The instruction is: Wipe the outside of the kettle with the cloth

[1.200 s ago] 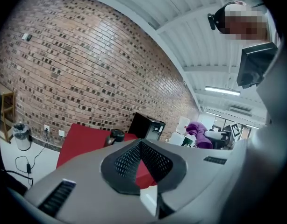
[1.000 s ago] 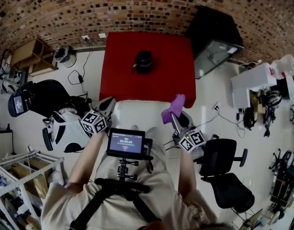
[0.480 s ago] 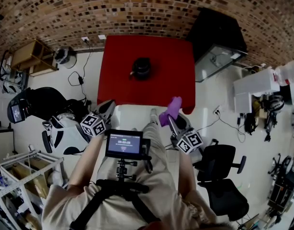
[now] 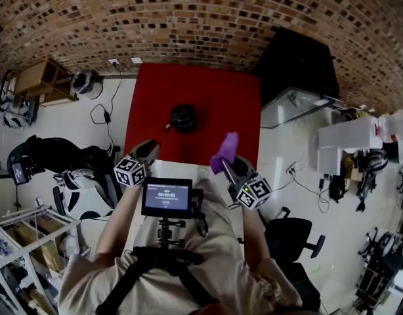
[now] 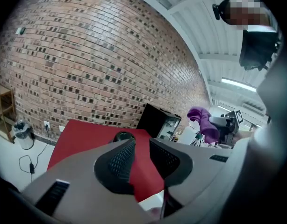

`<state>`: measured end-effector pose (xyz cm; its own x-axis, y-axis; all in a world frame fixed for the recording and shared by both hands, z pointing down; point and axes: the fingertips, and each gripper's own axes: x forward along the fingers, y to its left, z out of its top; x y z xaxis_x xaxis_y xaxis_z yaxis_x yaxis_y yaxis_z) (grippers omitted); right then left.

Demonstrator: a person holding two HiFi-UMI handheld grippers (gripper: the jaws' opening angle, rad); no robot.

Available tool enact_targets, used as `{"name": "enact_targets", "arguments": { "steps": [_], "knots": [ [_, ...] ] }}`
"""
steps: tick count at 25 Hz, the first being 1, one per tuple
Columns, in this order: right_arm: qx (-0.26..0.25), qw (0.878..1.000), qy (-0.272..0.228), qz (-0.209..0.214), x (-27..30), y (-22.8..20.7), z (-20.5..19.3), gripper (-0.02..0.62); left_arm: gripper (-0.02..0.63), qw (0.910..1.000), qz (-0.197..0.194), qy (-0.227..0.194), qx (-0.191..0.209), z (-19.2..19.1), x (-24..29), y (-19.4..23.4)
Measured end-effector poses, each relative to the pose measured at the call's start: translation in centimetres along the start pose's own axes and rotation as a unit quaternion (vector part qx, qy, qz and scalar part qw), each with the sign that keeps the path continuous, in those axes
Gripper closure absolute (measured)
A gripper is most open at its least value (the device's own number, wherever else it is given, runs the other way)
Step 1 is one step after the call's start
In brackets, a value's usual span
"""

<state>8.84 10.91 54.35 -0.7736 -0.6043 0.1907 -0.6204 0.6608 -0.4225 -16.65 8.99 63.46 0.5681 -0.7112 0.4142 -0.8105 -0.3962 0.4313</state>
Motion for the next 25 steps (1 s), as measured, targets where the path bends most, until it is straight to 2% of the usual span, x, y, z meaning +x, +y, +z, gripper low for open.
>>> {"name": "enact_targets", "arguments": {
  "steps": [8, 16, 20, 25],
  "knots": [
    [-0.01, 0.998, 0.033, 0.051, 3.9, -5.0, 2.3, 0.479, 0.416, 0.9971, 0.048, 0.059, -0.002, -0.9, 7.4, 3.2],
    [-0.005, 0.995, 0.049, 0.083, 6.3, -8.5, 2.8, 0.479, 0.4, 0.9867, 0.106, 0.124, -0.004, -4.8, 10.1, 8.1],
    [-0.005, 0.994, 0.055, 0.09, 6.9, -9.8, 2.6, 0.479, 0.4, 0.9812, 0.112, 0.157, 0.002, -6.1, 11.0, 8.9],
    [-0.001, 0.995, 0.054, 0.084, 7.3, -9.9, 2.4, 0.479, 0.4, 0.9775, 0.092, 0.188, 0.02, -7.4, 12.2, 9.8]
  ]
}}
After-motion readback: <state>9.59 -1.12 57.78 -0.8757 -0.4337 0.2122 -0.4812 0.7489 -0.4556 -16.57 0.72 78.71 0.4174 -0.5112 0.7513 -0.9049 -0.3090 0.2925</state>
